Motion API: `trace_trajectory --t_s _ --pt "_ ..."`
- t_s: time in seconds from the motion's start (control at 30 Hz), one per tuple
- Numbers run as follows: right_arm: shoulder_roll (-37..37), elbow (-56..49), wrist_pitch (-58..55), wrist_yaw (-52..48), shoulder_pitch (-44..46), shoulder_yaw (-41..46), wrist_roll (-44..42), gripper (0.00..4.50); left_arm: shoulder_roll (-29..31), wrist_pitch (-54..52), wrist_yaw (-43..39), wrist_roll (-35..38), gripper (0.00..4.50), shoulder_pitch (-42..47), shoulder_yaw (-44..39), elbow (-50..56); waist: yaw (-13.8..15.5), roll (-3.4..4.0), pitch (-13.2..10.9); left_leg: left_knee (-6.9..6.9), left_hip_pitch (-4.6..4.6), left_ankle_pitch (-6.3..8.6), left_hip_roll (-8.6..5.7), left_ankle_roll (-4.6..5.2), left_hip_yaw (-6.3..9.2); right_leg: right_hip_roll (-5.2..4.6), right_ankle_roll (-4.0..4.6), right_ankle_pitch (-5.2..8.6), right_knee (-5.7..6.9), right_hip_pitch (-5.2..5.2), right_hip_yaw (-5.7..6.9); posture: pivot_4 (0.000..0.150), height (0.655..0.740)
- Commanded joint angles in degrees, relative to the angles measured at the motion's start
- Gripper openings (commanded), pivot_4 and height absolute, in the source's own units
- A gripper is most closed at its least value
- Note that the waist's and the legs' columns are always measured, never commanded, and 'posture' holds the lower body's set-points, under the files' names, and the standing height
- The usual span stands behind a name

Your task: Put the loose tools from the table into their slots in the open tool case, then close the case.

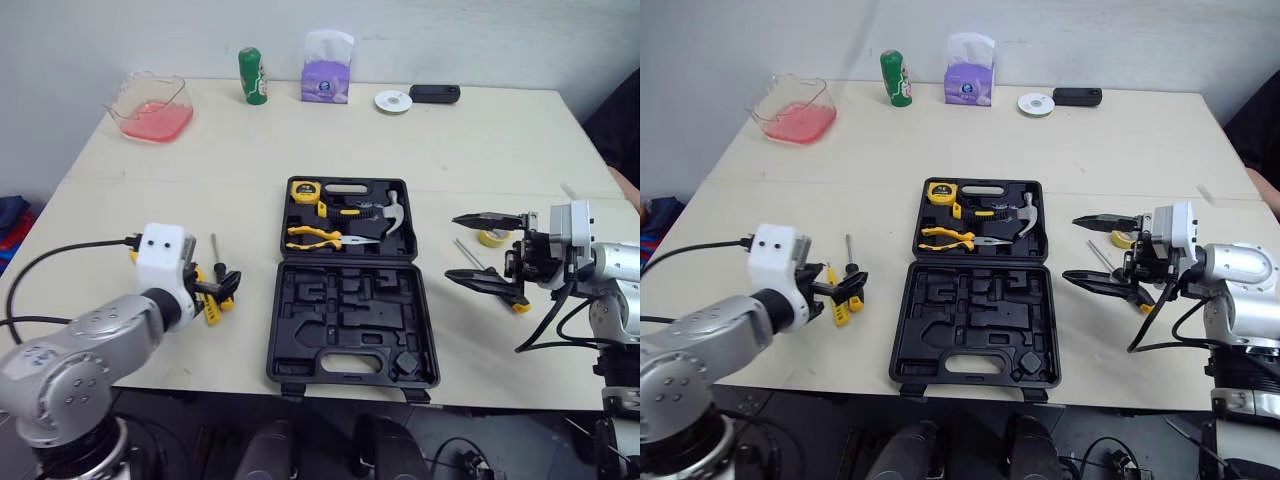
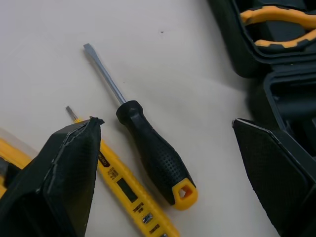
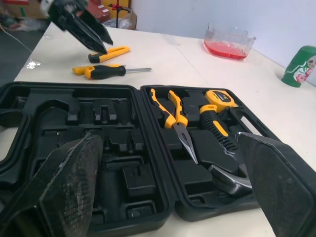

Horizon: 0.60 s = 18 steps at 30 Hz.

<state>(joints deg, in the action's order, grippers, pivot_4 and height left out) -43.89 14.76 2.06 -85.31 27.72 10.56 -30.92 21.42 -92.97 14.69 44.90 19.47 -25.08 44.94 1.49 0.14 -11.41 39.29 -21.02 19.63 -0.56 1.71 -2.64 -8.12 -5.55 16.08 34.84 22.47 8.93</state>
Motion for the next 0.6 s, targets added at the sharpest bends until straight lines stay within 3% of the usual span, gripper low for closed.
trace_trajectory --t_s 0.03,0.33,0.6 --pt "0.08 -3.16 -1.24 0.27 0.81 0.35 -1.28 4.5 -1.94 0.47 3.23 -2.78 4.46 0.89 1.93 1.5 -0.02 0.0 0.0 0.0 0.0 0.0 0.0 0.0 0.0 0.0 0.0 0.0 -0.01 0.0 0.0 0.15 0.74" --pt "0.29 -6.25 -2.96 0.96 -0.75 0.27 -1.73 4.5 -0.15 0.47 2.92 -7.41 4.46 -0.03 8.84 -1.29 0.04 0.0 0.0 0.0 -0.02 0.0 0.0 0.0 0.0 0.01 0.0 0.0 -0.02 0.01 0.01 0.15 0.74" --pt "-0.19 -8.42 -4.66 2.44 -2.94 1.17 -2.04 4.5 -3.35 0.48 0.23 -14.13 4.46 0.34 11.51 -3.98 0.08 -0.01 0.0 0.0 -0.03 0.0 0.0 0.0 0.0 0.01 0.0 0.0 -0.03 0.0 0.02 0.15 0.74"
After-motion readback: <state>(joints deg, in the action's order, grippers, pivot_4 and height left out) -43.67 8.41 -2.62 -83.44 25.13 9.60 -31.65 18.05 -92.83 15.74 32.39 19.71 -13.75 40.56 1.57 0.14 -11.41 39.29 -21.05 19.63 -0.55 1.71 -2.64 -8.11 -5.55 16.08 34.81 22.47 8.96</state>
